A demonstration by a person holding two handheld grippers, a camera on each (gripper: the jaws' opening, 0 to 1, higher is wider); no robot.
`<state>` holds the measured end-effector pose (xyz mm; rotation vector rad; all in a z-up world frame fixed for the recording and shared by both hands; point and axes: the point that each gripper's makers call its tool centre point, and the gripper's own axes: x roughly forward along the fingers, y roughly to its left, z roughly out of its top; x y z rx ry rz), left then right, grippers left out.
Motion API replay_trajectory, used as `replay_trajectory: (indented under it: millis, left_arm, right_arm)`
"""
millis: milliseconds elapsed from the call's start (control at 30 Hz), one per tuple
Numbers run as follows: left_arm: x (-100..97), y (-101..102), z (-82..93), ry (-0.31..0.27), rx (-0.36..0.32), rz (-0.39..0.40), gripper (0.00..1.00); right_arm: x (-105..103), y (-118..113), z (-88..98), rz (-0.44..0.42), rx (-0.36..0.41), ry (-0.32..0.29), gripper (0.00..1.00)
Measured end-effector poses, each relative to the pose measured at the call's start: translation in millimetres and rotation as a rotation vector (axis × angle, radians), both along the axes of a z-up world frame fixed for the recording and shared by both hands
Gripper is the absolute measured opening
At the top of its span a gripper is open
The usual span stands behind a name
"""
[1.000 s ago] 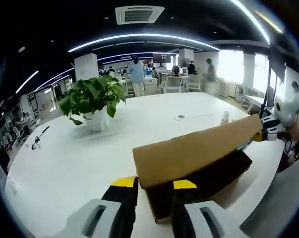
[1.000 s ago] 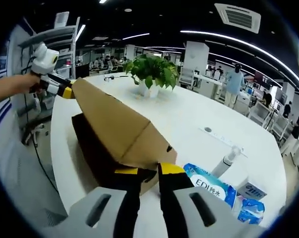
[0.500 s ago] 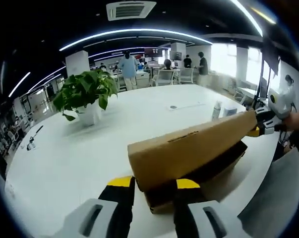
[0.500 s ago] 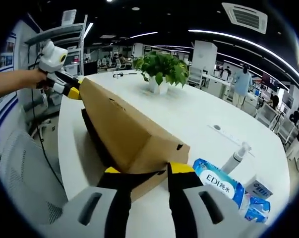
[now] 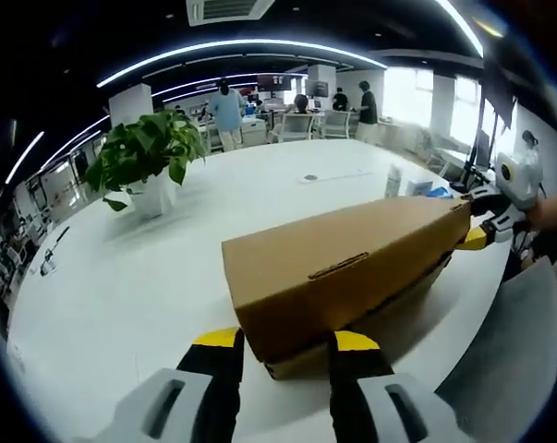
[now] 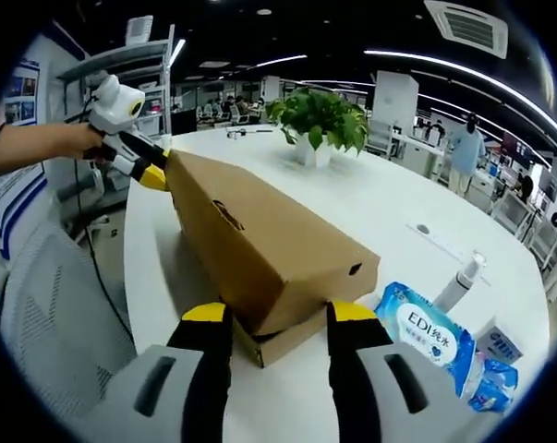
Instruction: Operate the shoe box by opening the lid, removing the specified soft item, and placing it in the target area until the item is outside and the box remains undamaged.
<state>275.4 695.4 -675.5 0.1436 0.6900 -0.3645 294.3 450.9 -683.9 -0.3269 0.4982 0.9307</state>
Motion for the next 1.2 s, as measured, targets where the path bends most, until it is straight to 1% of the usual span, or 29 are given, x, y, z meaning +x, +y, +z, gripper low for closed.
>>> replay_trajectory:
  millis: [233,467,633,733,967,1200]
  left_arm:
    - [-4.5,-2,-7.9,0.028,-0.007,-0.006,0.38]
    - [-5.6,-5,-19.2,0.057,-0.018,-0.015,0.41]
    - [-6.3,-6,-27.9,0.074,-0.019,-0.019,0.42]
    - [-5.6,-5,-31.7,0.085,-0.034,-0.010,0.43]
    - [-4.1,-6,-42.5,0.109,-0.016,-0.013,0.43]
    - [-3.3,-7,-48.2,0.128,0.001,-0.009,0.43]
  right_arm:
    - [-6,2,-6.8,0.018,-0.002,0.028,0.43]
    - [-8,4,-12.9,0.006,0.010,0.066,0.44]
    - [-8,4,-18.2,-0.010,0.009,0.088,0.43]
    - [-8,5,-23.0,-0.016,0.001,0.097,0.42]
    - [-6,3,-27.7,-0.026,-0.015,0.107,0.40]
    - [-5,3,-34.1,-0.028,-0.035,0.106,0.38]
